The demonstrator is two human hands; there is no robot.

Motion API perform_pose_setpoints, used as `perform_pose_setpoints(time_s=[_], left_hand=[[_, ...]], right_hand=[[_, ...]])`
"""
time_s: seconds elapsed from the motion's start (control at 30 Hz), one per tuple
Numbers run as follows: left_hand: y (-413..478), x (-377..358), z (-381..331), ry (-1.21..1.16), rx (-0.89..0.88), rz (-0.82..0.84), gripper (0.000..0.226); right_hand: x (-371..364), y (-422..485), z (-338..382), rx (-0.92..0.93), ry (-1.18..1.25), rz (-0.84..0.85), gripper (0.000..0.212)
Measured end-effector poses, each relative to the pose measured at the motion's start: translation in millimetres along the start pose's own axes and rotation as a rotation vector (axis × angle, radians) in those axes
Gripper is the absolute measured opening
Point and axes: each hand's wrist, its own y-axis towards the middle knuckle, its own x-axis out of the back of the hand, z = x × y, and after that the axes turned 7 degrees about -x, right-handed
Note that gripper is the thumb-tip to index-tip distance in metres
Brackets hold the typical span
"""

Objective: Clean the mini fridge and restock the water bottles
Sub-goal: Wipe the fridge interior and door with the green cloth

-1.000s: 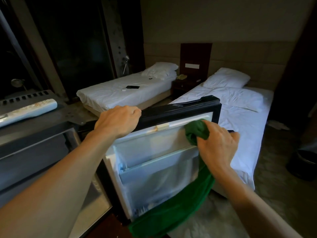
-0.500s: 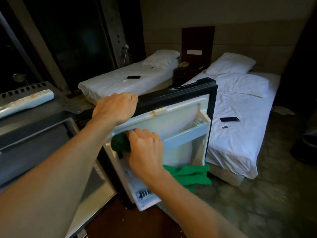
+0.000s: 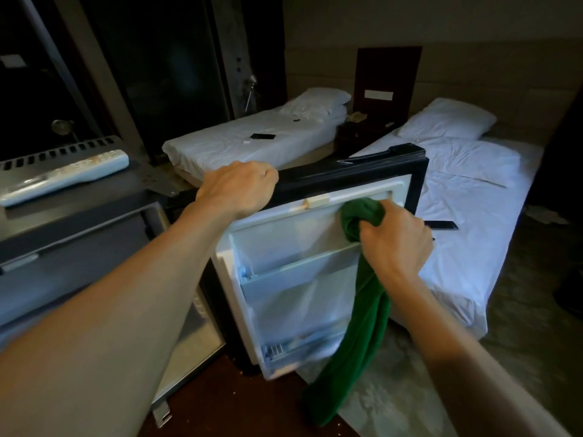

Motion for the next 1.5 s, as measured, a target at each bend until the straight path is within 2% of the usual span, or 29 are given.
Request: perform_pose_setpoints(time_s=[0.07, 0.1, 0.23, 0.3, 0.33, 0.4, 0.47, 0.53, 0.57, 0.6, 0.63, 0.7, 0.77, 0.87, 0.97, 1.07, 1.1, 1.13, 1.23, 1.27, 1.33, 1.37, 1.4, 1.5], left_hand=[[1.8, -1.3, -0.9, -0.001, 0.002, -0.003, 0.039], [3.1, -1.7, -2.3, 0.003, -0.002, -0.002, 0.039], [5.0, -0.2, -5.4, 0.03, 0.031, -0.004, 0.039], [2.1, -4.3, -8.2, 0.08, 0.063, -0.053, 0.041], [0.2, -7.2, -10.2, 0.112, 0.079, -0.102, 0.043], [-5.7, -14.3, -13.2, 0.16, 0.087, -0.238, 0.045], [-11.4, -22.0, -11.9, 0.228, -0.023, -0.434, 0.042], [-19.3, -30.7, -16.9, 0.248, -0.303, -0.667, 0.037], [-22.8, -40.9, -21.2, 0.211, -0.481, -0.719, 0.034], [-27.7, -53.9, -27.1, 0.16, -0.64, -0.676, 0.032], [-33.3, -68.2, -33.0, 0.102, -0.719, -0.551, 0.033], [-42.9, -93.0, -40.9, 0.003, -0.597, -0.242, 0.043], [-42.2, -111.1, -35.6, 0.047, -0.442, -0.045, 0.048], [-33.6, -119.0, -25.9, -0.013, -0.465, -0.01, 0.032], [-31.0, -119.1, -20.1, -0.149, -0.496, 0.023, 0.033], [-31.4, -117.1, -19.4, -0.178, -0.496, 0.033, 0.03], [-29.8, -116.8, -20.5, -0.182, -0.491, 0.032, 0.031], [-27.6, -116.8, -21.0, -0.18, -0.482, 0.028, 0.033], [-20.0, -116.1, -23.0, -0.181, -0.461, 0.026, 0.035], [-19.2, -115.7, -23.0, -0.193, -0.459, 0.035, 0.035], [-20.0, -114.8, -22.9, -0.207, -0.454, 0.046, 0.035], [-21.2, -113.9, -22.7, -0.208, -0.449, 0.052, 0.034], [-22.7, -113.1, -22.1, -0.206, -0.447, 0.053, 0.033], [-23.8, -112.4, -20.6, -0.203, -0.447, 0.049, 0.032]], right_hand=[[-10.9, -15.0, 17.2, -0.118, 0.115, -0.042, 0.021], [-18.4, -27.7, 28.9, -0.119, 0.155, -0.054, 0.022], [-41.4, -89.3, 80.7, 0.235, 0.291, -0.06, 0.014], [-47.6, -101.3, 82.5, 0.399, 0.306, -0.011, 0.016], [-48.4, -100.2, 75.7, 0.429, 0.327, 0.029, 0.023], [-44.4, -95.6, 53.1, 0.376, 0.425, 0.09, 0.035], [-36.5, -92.6, 28.0, 0.241, 0.604, 0.091, 0.04], [-33.2, -92.8, 4.2, 0.106, 0.752, 0.001, 0.045], [-34.0, -94.4, -7.6, 0.042, 0.799, -0.048, 0.048], [-36.1, -97.1, -19.7, -0.016, 0.826, -0.084, 0.048], [-38.6, -100.1, -31.8, -0.069, 0.835, -0.104, 0.047], [-45.8, -104.3, -54.9, -0.158, 0.816, -0.108, 0.041], [-53.8, -103.9, -73.4, -0.224, 0.791, -0.077, 0.038], [-69.0, -93.4, -87.2, -0.329, 0.756, -0.033, 0.037], [-96.4, -72.4, -75.6, -0.379, 0.714, -0.041, 0.038], [-124.3, -65.1, -47.7, -0.441, 0.699, -0.124, 0.044], [-130.5, -72.1, -38.5, -0.414, 0.706, -0.127, 0.048], [-136.1, -84.3, -29.5, -0.302, 0.704, -0.097, 0.052], [-145.3, -126.1, -13.9, 0.153, 0.583, 0.037, 0.048], [-145.6, -130.1, -16.0, 0.233, 0.542, 0.072, 0.045], [-143.4, -117.0, -28.6, 0.313, 0.486, 0.124, 0.054], [-143.3, -104.7, -38.7, 0.272, 0.48, 0.116, 0.058], [-143.4, -89.6, -49.2, 0.154, 0.489, 0.073, 0.058], [-141.1, -39.1, -66.8, -0.406, 0.633, -0.116, 0.04]])
